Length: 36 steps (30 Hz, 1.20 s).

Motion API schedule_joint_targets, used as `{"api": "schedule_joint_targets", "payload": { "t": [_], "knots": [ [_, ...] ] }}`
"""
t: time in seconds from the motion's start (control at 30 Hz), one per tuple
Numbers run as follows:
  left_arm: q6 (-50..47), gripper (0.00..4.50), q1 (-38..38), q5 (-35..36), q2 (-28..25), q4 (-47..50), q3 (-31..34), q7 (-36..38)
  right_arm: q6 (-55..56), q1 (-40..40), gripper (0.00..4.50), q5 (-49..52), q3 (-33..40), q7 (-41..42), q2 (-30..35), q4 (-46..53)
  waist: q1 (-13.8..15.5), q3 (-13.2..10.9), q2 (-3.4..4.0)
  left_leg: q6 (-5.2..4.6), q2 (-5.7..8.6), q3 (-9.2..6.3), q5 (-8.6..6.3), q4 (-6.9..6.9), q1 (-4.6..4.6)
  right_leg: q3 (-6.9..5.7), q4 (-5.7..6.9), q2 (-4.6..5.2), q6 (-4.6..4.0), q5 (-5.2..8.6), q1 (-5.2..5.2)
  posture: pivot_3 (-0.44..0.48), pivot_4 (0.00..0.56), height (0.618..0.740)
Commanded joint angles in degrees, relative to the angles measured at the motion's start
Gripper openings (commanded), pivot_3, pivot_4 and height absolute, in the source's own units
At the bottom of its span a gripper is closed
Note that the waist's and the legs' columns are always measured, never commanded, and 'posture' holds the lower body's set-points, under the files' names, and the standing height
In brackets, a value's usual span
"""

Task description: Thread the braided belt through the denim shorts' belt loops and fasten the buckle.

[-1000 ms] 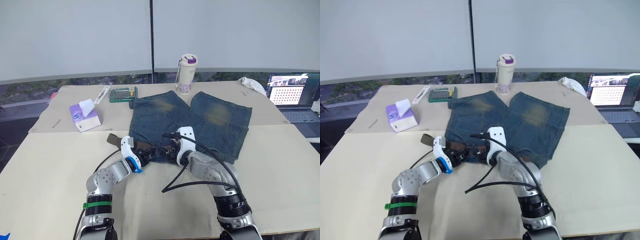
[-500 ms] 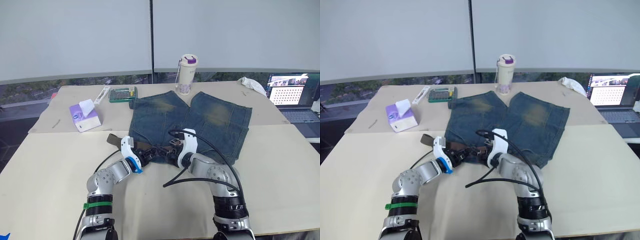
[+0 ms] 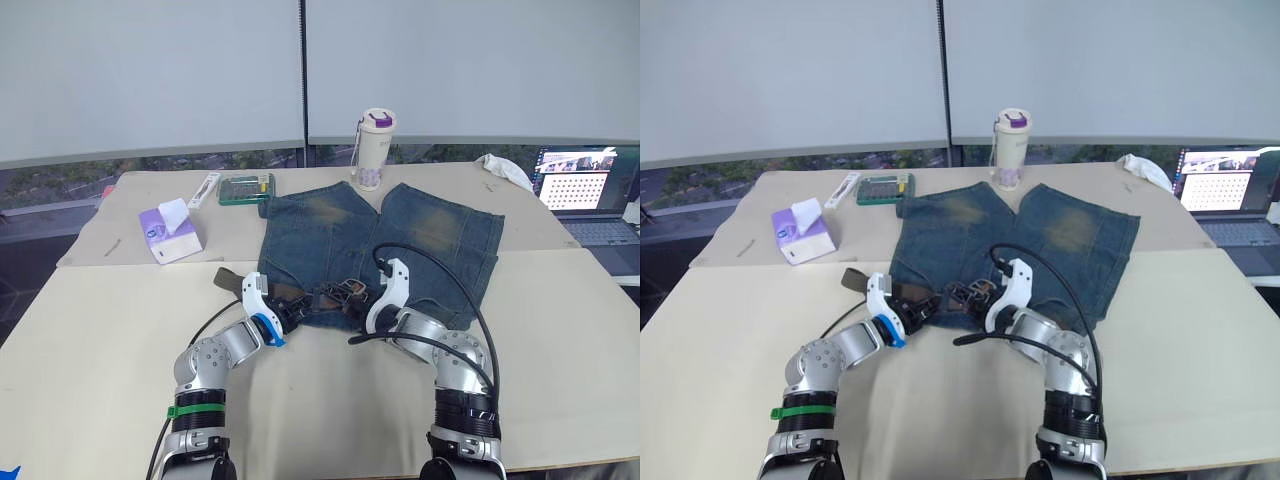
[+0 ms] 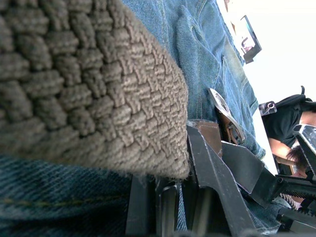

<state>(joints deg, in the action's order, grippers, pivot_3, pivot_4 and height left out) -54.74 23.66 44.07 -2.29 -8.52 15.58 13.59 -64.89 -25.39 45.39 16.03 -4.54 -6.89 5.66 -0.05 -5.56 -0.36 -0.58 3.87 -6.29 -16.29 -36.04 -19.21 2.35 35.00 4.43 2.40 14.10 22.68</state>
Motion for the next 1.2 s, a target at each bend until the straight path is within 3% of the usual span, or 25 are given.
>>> {"api": "schedule_joint_targets", "payload": {
  "t": [0.03, 0.1, 0.5, 0.6, 0.63, 0.7, 0.83, 1.0, 1.2],
  "knots": [
    [-0.16, 0.00, -0.36, -0.56, 0.11, -0.92, -0.77, 0.39, 0.40, -1.86, 3.96, 1.31, -0.33, -1.82, -4.33, -0.80, -0.01, 0.00, 0.00, 0.00, 0.00, 0.00, 0.00, 0.00, 0.00, 0.00, 0.00, 0.00, 0.00, 0.00, 0.00, 0.000, 0.150, 0.740],
    [-0.16, 0.00, -0.34, -0.66, 0.07, -0.96, -0.94, 0.58, -0.18, -1.67, 3.35, 0.97, -2.39, -1.62, -3.19, -0.67, -0.04, -0.01, 0.01, 0.00, 0.00, 0.00, 0.00, 0.00, -0.01, 0.00, 0.00, 0.00, 0.00, 0.00, 0.01, 0.000, 0.150, 0.740],
    [-0.08, 0.00, -0.99, -1.54, 0.48, -0.34, -1.21, 1.30, 2.63, -2.86, 3.35, 0.00, -3.10, -2.09, -2.19, -3.58, -0.36, 0.00, 0.01, 0.02, -0.05, 0.01, 0.01, 0.03, -0.03, 0.01, 0.02, -0.02, 0.00, 0.00, 0.07, 0.000, 0.150, 0.740],
    [0.30, 0.00, -1.23, -1.68, 0.28, -0.46, -1.00, 1.29, 3.69, -2.51, 2.61, 0.52, -2.38, -2.18, -1.88, -3.03, -0.35, 0.00, 0.01, 0.02, -0.04, 0.01, 0.01, 0.03, -0.03, 0.01, 0.02, -0.02, 0.00, 0.00, 0.07, 0.000, 0.150, 0.740],
    [0.35, 0.00, -1.25, -1.68, 0.24, -0.50, -0.98, 1.32, 3.73, -2.43, 2.03, 0.60, -2.37, -2.17, -1.74, -2.93, -0.36, -0.01, 0.01, 0.02, -0.04, 0.01, 0.01, 0.03, -0.04, 0.02, 0.01, -0.02, 0.00, 0.00, 0.08, 0.000, 0.150, 0.740],
    [0.49, 0.00, -1.37, -1.80, 0.15, -0.63, -1.09, 1.46, 3.71, -2.11, 1.59, 0.84, -2.30, -2.11, -1.53, -2.12, -0.37, -0.01, 0.02, 0.02, -0.04, 0.01, 0.01, 0.03, -0.05, 0.02, 0.02, -0.02, 0.00, 0.00, 0.09, 0.000, 0.150, 0.740],
    [1.12, 0.00, -1.41, -2.33, -0.06, -0.81, -1.51, 1.77, 3.41, -2.23, 0.13, 1.65, -1.67, -2.33, -0.84, 0.17, -0.39, -0.02, 0.04, 0.02, -0.05, 0.01, 0.01, 0.05, -0.06, 0.02, 0.02, -0.02, 0.00, 0.00, 0.11, 0.000, 0.150, 0.740],
    [2.10, 0.00, -1.58, -3.58, -0.69, -1.00, -2.71, 2.99, 2.21, -2.63, 0.04, 2.81, -1.76, -2.58, 0.24, 3.89, -0.35, -0.03, 0.05, 0.02, -0.04, 0.01, 0.02, 0.04, -0.10, 0.02, 0.02, -0.01, 0.00, 0.00, 0.16, 0.000, 0.150, 0.740],
    [2.15, 2.02, -2.25, -3.75, -1.81, -0.64, -2.51, 3.88, -0.92, -2.07, 0.00, 4.94, 0.16, -3.76, 2.72, 9.86, -0.32, -0.03, 0.05, 0.02, -0.04, 0.01, 0.02, 0.06, -0.14, 0.03, 0.02, -0.01, 0.00, 0.00, 0.22, 0.000, 0.150, 0.740]
  ]
}}
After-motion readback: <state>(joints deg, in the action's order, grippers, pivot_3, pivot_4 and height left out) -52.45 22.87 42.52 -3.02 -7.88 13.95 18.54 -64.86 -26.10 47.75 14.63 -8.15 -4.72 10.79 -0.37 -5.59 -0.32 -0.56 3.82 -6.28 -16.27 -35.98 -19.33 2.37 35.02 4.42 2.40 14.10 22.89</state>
